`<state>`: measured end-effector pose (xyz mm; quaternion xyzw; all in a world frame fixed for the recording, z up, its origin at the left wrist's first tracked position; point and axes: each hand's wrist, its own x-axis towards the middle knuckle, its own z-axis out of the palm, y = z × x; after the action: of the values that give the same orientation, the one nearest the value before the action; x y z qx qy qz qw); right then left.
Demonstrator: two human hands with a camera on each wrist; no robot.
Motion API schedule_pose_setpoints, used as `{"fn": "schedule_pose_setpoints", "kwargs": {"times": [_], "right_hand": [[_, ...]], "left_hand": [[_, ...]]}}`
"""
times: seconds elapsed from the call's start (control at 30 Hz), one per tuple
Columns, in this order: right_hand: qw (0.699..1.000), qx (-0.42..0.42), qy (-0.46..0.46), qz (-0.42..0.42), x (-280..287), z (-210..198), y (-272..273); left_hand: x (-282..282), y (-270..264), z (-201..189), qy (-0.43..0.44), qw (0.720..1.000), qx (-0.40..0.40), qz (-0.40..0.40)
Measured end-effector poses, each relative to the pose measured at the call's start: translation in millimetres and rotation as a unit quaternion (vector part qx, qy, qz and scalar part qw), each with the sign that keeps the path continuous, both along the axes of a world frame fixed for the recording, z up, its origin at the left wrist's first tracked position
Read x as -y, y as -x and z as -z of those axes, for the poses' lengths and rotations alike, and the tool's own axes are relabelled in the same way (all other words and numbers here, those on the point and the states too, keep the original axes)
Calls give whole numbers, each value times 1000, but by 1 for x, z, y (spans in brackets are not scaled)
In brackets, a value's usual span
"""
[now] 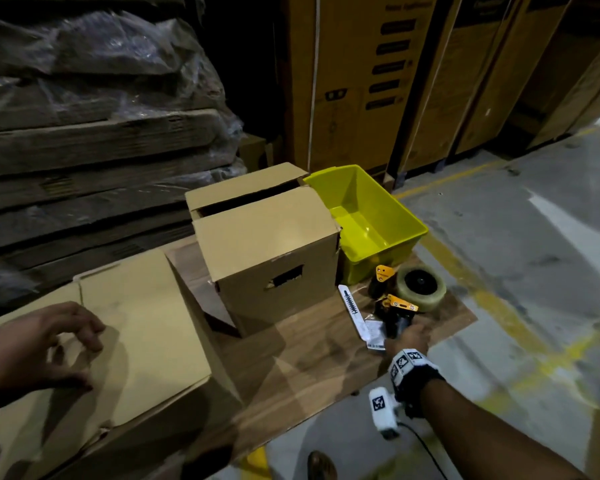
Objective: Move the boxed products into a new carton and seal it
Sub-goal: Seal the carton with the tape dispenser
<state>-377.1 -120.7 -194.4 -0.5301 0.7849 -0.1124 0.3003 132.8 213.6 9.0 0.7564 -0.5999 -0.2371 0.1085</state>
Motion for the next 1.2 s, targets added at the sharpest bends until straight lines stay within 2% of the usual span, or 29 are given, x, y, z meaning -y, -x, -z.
{"fn": "schedule_pose_setpoints", "kwargs": {"times": [0.03,0.1,0.27,0.37,0.43,0.5,0.63,0.7,0.8,1.03,1.2], "right_hand": [[1000,0,1,-6,1,-1,-2],[1000,6,-5,-2,2,-5,-5],[1000,1,2,-24,-2,0,-2],[999,-9,13,-34,-6,28,5],[1000,-6,14,-26,0,74,21],[1000,14,7,-12,-14,69,23],[995,80,48,-23,-72,-5,1],[989,126,73,-37,-94,-28,-7],[975,182,106,-69,-114,-46,-15],[939,313,125,-72,-167,-104,-44],[893,410,126,-138,-214,-146,-61]], "left_hand": [[6,16,-16,-23,1000,-1,-8],[20,39,-38,-18,998,45,-41],[22,57,-53,-23,997,67,-33],[21,61,-59,-20,996,78,-30],[21,66,-61,-28,996,84,-33],[22,70,-64,-29,994,97,-36],[20,74,-68,-30,992,121,-28],[19,74,-69,-29,990,133,-26],[19,71,-68,-26,989,148,-12],[14,70,-68,-9,987,161,3],[6,70,-65,15,984,177,17]]}}
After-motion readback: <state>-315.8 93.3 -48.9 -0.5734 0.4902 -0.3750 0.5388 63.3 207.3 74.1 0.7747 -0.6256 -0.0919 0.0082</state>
